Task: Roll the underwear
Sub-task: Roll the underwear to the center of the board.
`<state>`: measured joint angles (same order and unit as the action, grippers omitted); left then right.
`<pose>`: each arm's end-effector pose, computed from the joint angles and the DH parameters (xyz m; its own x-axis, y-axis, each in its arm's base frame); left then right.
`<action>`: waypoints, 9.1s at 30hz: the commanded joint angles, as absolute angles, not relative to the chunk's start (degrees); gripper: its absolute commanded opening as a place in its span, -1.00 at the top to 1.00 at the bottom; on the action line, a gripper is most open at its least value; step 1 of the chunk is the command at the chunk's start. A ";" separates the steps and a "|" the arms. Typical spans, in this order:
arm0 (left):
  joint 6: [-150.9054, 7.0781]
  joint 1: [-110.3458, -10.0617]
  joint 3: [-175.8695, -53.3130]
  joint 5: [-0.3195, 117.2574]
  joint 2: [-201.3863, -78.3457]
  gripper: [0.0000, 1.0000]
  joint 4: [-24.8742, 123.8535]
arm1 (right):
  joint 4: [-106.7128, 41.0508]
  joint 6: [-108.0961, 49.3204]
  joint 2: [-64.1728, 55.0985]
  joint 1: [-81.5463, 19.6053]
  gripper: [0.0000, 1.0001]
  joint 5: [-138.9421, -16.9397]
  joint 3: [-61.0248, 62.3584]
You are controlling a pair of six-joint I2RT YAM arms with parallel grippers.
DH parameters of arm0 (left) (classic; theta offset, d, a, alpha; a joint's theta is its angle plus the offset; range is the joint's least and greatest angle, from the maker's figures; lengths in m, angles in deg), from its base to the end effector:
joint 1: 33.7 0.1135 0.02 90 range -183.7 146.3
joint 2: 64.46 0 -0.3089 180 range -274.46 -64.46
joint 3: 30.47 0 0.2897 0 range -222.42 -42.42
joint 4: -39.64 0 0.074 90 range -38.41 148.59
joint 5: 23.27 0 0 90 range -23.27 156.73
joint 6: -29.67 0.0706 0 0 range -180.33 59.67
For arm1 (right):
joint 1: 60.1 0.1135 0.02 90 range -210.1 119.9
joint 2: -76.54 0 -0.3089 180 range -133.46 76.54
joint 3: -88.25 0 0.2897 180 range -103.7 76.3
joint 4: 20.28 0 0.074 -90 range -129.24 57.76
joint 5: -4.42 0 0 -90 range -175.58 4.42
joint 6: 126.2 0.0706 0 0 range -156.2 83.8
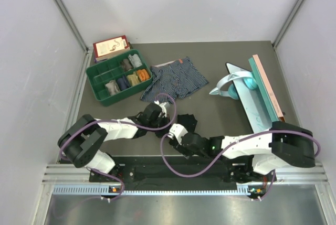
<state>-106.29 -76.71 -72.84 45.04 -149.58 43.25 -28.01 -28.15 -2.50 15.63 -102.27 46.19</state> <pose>0.2036 -0.2256 0.1236 -0.9576 -0.0202 -0.2875 0.1899 0.7062 -0.6820 0.0920 0.2793 0.1429 -0.2947 -0.6143 -0.7320 -0.8451 0.5251 -0.1005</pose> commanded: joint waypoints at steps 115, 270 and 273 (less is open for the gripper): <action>-110.52 -80.20 -58.51 61.98 -138.75 0.29 26.27 | -16.84 1.94 -10.29 -21.07 1.00 -59.46 52.57; -93.73 -70.27 -74.06 43.09 -151.74 1.00 46.76 | -36.19 -18.63 -16.88 -27.14 -0.47 -48.94 30.68; -93.64 -70.27 -74.32 43.26 -151.47 1.00 47.37 | -34.70 -18.36 -17.59 -26.61 -0.53 -47.27 31.82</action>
